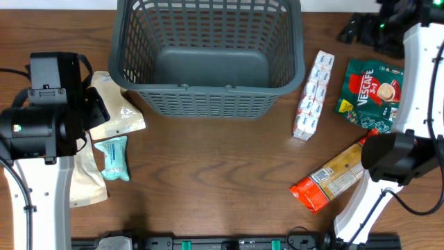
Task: Pack container
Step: 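Release the basket and retract both arms to the sides, then grasp the white Kleenex tissue stack with the right gripper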
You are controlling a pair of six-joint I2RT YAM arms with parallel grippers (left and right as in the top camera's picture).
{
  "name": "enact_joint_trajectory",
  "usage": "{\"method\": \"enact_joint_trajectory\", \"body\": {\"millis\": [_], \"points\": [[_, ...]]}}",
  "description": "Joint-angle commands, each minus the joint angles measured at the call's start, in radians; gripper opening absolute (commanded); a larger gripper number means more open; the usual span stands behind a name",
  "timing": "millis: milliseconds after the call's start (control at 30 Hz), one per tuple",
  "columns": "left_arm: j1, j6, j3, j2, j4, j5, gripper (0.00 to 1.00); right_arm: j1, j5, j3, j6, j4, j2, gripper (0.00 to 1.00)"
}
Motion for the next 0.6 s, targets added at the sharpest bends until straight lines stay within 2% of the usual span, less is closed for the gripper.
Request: {"method": "enact_joint_trajectory", "body": {"millis": [0,167,300,433,567], "points": [[0.025,0.004,0.018,0.008,0.005,-0.002,0.77,0.004,0.151,0.156,0.106,-0.047,-0.052,0.99],[0.148,0.0,0.018,0.017,0.011,0.0,0.76,0.003,0.15,0.288,0.161,-0.14,-0.131,0.99],[0.271,0.08,0.018,0.023,0.042,0.109,0.77,0.002,0.151,0.29,0.202,-0.218,-0.18,0.99],[0.368,0.09,0.018,0.044,0.054,0.142,0.77,0.003,0.149,0.232,0.253,-0.217,-0.177,0.99],[0.4,0.104,0.018,0.068,0.062,0.157,0.77,0.002,0.147,0.102,0.309,-0.213,-0.154,0.99]]}}
